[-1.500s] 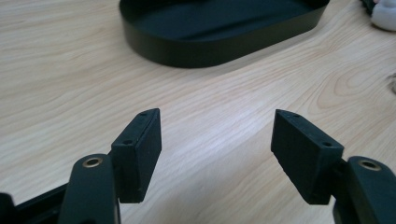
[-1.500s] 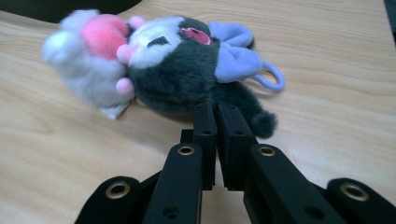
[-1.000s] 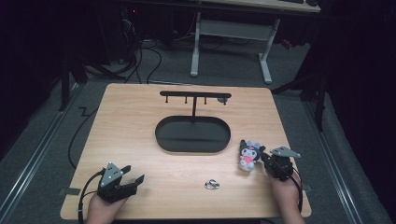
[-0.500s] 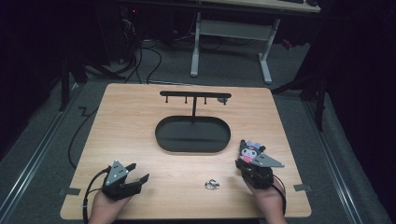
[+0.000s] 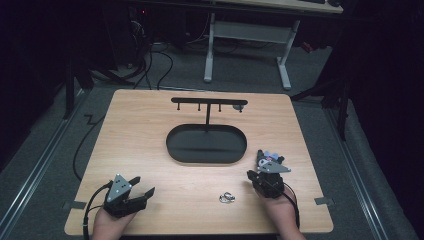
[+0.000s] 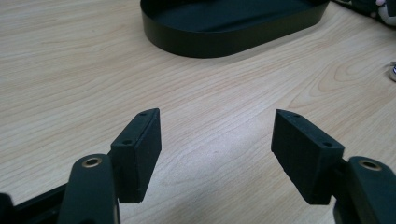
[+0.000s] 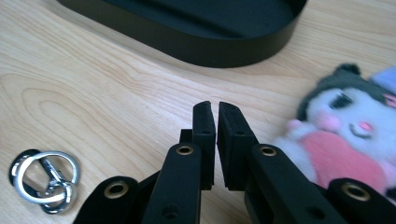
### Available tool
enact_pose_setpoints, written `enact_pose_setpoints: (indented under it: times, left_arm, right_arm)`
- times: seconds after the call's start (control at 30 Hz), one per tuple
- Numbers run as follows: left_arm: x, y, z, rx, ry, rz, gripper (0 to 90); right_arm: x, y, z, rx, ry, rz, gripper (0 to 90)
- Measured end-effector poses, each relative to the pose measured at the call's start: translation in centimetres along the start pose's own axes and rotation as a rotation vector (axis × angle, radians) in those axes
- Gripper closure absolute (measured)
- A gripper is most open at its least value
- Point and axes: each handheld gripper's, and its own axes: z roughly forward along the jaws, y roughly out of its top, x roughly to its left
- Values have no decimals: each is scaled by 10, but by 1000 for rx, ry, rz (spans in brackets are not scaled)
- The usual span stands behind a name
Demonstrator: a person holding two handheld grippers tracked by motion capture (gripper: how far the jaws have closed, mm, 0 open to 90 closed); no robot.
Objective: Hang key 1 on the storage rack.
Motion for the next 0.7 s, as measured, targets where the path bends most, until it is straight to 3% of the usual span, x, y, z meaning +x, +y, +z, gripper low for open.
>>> enact_pose_setpoints:
  times: [0.7]
  left_arm:
    - [-11,14,22,-9,-70,54,338]
  right_arm:
    - [-28,-26,-26,-14,-82,111,846]
